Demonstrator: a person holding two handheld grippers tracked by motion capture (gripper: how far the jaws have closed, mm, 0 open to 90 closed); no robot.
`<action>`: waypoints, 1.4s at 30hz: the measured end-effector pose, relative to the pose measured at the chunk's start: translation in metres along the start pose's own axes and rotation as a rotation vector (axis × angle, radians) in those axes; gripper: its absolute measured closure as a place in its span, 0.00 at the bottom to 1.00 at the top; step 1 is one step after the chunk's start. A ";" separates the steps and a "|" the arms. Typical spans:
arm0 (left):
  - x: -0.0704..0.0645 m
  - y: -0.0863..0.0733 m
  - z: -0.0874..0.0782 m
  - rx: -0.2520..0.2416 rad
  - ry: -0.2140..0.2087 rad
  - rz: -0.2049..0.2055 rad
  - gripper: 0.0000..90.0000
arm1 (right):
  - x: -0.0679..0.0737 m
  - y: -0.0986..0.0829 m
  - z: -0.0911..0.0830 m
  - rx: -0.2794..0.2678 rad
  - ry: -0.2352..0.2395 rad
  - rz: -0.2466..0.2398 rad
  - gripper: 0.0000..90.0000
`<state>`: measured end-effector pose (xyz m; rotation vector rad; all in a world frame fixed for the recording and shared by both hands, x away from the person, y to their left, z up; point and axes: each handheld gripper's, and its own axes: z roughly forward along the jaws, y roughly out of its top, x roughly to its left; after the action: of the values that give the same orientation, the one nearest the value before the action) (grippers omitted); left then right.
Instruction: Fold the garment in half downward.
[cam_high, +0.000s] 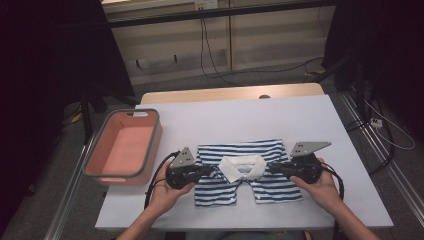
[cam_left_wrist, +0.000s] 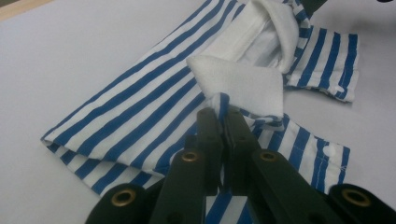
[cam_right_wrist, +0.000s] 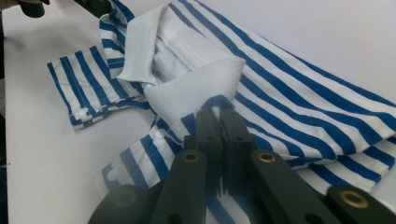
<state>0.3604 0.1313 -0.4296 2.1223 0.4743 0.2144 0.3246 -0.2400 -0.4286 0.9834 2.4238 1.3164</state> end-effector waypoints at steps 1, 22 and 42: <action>-0.001 -0.001 0.001 -0.002 0.001 -0.003 0.97 | 0.000 -0.001 0.000 0.001 0.001 0.002 0.98; -0.011 -0.022 0.012 0.078 -0.027 -0.020 0.97 | 0.003 -0.021 0.004 0.033 0.006 0.022 0.98; -0.011 -0.016 0.007 0.045 0.085 -0.038 0.43 | -0.002 -0.019 0.003 0.013 -0.033 0.077 0.53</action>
<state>0.3487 0.1297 -0.4458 2.1524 0.5733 0.2751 0.3188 -0.2464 -0.4458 1.1038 2.3956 1.3000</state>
